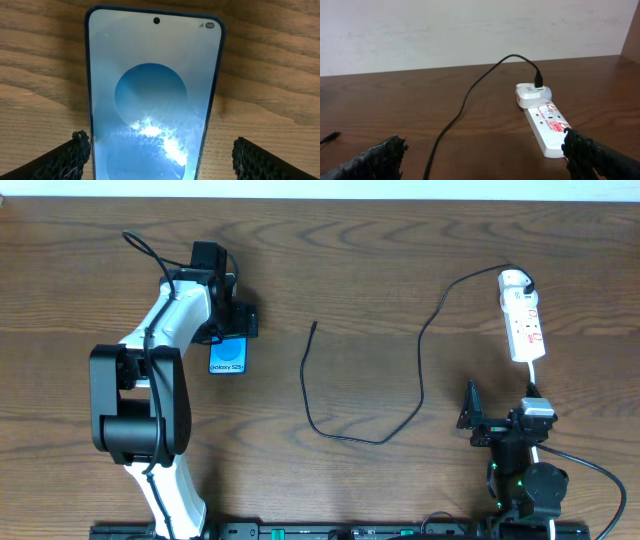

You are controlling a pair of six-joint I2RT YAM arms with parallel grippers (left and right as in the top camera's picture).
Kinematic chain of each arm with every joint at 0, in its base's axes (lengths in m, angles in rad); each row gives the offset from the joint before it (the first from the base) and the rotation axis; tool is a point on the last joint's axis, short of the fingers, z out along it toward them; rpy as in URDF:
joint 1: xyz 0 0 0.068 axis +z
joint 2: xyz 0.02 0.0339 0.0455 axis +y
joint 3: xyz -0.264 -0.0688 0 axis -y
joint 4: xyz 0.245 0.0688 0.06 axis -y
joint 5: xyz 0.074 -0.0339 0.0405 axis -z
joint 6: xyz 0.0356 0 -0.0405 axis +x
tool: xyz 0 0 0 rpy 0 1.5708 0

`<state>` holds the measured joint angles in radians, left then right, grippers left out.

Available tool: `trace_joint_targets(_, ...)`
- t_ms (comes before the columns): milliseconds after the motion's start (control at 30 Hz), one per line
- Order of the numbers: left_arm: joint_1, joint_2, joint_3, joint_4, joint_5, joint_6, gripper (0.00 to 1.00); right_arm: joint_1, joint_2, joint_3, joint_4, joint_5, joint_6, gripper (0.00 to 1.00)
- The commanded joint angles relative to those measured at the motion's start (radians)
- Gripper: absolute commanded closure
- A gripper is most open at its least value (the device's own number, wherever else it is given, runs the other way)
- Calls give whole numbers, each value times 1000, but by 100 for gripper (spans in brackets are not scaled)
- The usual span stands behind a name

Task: Plug charger to phone and switch on socket
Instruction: 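Lower the left gripper and grasp the phone's top edge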

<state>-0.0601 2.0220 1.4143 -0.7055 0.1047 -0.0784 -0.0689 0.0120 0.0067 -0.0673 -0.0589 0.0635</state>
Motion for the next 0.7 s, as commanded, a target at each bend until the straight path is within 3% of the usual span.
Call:
trace_joint_targets(0,2,30,-13,0,-23,-5,8,5,-7,-1,-5,5,-1,1)
trace_joint_targets(667,2,76,-18,4,-45,-5,8,5,-7,-1,-5,5,-1,1)
